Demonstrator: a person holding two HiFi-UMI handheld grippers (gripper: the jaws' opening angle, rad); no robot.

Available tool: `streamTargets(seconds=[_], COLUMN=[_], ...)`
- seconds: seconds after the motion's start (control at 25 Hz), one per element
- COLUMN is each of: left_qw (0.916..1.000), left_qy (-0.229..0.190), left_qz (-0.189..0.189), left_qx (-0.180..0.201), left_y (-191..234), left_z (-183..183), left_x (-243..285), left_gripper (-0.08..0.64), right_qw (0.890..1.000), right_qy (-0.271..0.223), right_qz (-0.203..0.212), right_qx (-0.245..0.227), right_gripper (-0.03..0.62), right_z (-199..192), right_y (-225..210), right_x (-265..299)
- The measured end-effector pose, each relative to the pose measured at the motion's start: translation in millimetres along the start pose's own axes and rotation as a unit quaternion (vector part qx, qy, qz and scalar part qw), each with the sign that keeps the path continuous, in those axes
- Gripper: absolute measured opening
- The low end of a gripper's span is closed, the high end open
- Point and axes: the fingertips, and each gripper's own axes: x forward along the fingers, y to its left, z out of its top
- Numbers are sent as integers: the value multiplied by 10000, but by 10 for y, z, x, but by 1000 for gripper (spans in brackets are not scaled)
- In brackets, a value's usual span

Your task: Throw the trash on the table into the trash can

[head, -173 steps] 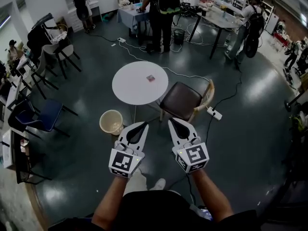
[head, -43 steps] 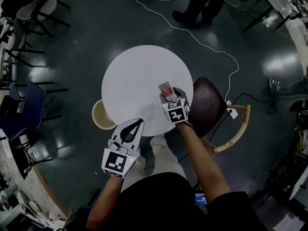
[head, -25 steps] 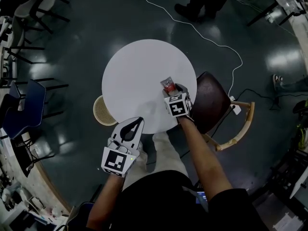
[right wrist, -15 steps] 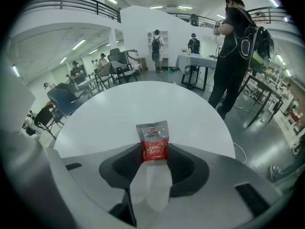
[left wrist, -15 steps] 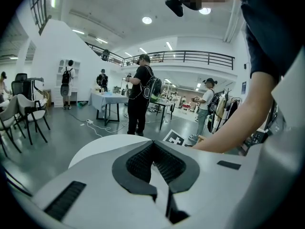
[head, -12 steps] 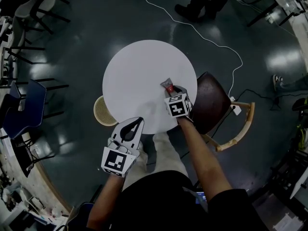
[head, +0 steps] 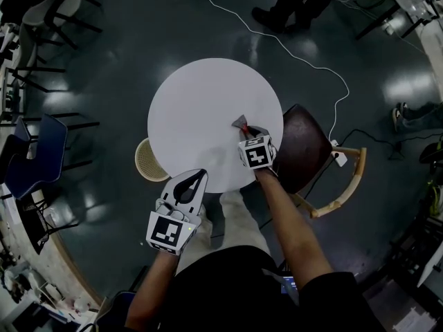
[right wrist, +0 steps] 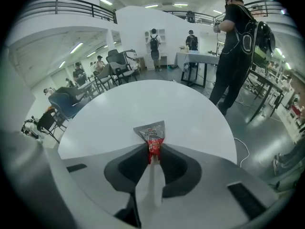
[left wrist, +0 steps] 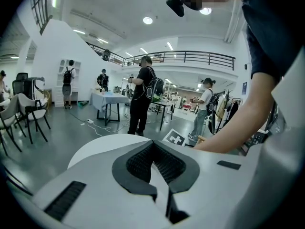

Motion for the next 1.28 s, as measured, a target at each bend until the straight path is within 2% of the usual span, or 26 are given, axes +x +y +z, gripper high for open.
streamTargets(seconds=[0.32,0.76,1.0,1.28], left_qw=[10000,10000,9999,9994], left_qy=[3,3,-100,-326], left_qz=[12,18,27,109], left_qx=[-6,54,113,-56], left_y=[9,21,95,125], left_z=[-1,-2,118,350], left_x=[10,-24,-85,-226], left_gripper=[15,15,15,15], right_qw=[9997,9982,9930,9795], right_qy=[-218,-542,-1125,-1915], right_qz=[46,226,279,406], right_qx=[-63,-95,-224,-484], right_gripper=[66,67,66,66], right_z=[134,288,721,1185], right_y=[48,190,310,545], right_x=[-62,-346,-786,-1432])
